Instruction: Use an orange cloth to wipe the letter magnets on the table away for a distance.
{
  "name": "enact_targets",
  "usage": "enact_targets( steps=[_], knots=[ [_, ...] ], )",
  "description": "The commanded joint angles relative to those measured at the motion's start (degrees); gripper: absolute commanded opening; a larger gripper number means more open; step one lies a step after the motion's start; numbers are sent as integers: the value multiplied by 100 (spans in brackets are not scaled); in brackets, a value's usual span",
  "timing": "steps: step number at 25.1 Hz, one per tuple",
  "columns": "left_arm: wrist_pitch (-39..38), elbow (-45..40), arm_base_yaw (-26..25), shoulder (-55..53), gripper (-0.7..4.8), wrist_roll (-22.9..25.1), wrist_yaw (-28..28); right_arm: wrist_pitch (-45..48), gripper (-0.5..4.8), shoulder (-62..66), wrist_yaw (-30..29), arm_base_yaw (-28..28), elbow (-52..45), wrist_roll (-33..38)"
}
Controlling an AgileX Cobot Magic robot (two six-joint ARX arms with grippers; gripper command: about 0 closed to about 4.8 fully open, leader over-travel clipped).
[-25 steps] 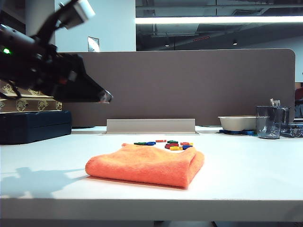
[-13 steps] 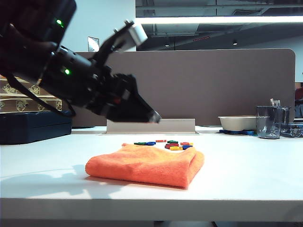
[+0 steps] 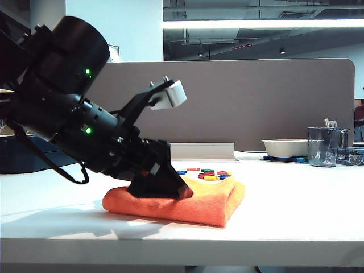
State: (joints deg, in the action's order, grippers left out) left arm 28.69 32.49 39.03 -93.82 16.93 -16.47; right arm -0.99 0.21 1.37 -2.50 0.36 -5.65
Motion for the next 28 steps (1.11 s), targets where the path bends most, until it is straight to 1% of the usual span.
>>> enact_targets(
  steps=[1,2,7,9,14,16,20,21,22,23,24,25,27,28],
  knots=[
    [15,22,9,-129,320,-7,-2,81,0,-11,-4,0,-39,9],
    [17,24,9,-201,319,-138,0,81,0,-11,-4,0,-39,9],
    [-35,114,7,-374,312,-260,42,83,0,-11,-4,0,-39,9],
    [-28,170,7,-411,287,-258,61,81,0,-11,-4,0,-39,9],
    [-28,372,7,-417,144,-251,109,81,0,-11,-4,0,-39,9],
    [-28,479,7,-420,115,-236,111,81,0,-11,-4,0,-39,9],
    [-33,774,11,-505,107,-249,105,81,0,-11,-7,0,-39,9],
    [-37,863,11,-581,68,-262,96,81,0,-11,-4,0,-39,9],
    [-33,896,11,-629,64,-260,81,79,0,-11,-7,0,-39,9],
    [-52,931,11,-682,68,-308,74,81,0,-11,-7,0,-39,9],
    [-55,933,11,-691,87,-391,72,81,0,-11,-7,0,-39,9],
    [-55,933,11,-691,127,-472,63,81,0,-11,-4,0,-39,9],
    [-59,935,11,-688,256,-723,61,81,0,-11,-7,0,-39,9],
    [-70,935,11,-688,290,-813,63,81,0,-11,-4,0,-39,9]
  ],
)
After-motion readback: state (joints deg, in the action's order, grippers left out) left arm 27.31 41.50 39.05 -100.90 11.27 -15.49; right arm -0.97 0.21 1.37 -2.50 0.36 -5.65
